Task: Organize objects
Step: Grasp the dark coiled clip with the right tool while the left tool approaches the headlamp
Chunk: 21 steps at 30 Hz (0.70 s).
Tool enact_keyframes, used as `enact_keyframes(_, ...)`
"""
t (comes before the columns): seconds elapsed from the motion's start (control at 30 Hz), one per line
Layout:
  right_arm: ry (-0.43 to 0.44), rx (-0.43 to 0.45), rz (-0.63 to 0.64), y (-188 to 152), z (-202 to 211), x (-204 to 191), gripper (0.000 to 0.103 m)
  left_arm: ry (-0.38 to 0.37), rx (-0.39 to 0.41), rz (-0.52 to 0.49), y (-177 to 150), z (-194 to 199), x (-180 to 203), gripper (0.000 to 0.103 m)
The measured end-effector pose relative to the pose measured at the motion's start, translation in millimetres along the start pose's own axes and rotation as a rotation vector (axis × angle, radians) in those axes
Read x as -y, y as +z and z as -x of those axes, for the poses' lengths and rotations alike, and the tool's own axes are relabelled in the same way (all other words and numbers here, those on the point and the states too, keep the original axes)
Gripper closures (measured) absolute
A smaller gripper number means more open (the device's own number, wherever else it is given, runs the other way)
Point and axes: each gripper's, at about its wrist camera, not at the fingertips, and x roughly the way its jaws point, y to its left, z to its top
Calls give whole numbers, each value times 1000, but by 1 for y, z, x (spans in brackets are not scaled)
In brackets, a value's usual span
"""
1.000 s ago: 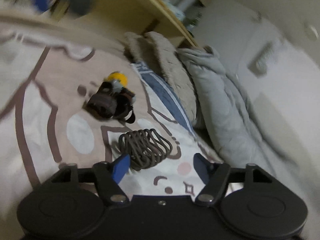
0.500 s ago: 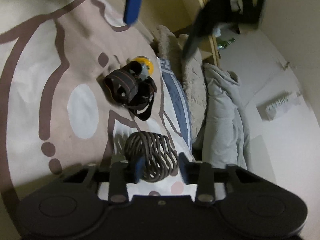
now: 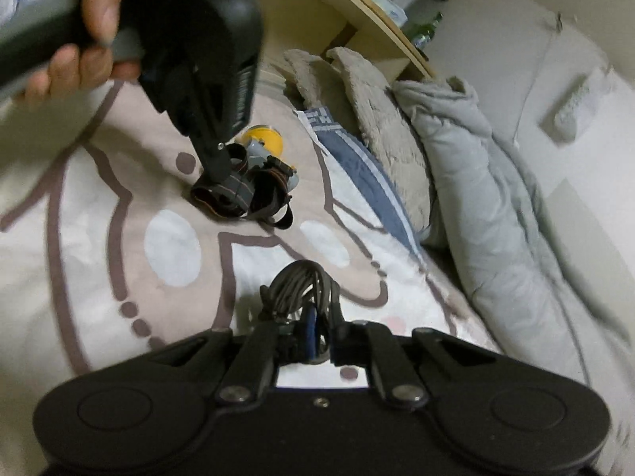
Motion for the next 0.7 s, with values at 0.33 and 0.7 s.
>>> enact_keyframes(0.33, 89, -77, -179, -10, 55, 33, 97, -12, 25, -7, -9, 13, 6, 65)
enact_keyframes(0.7, 177, -95, -323, -20, 85, 53, 98, 60, -8, 10, -7, -22, 14, 103)
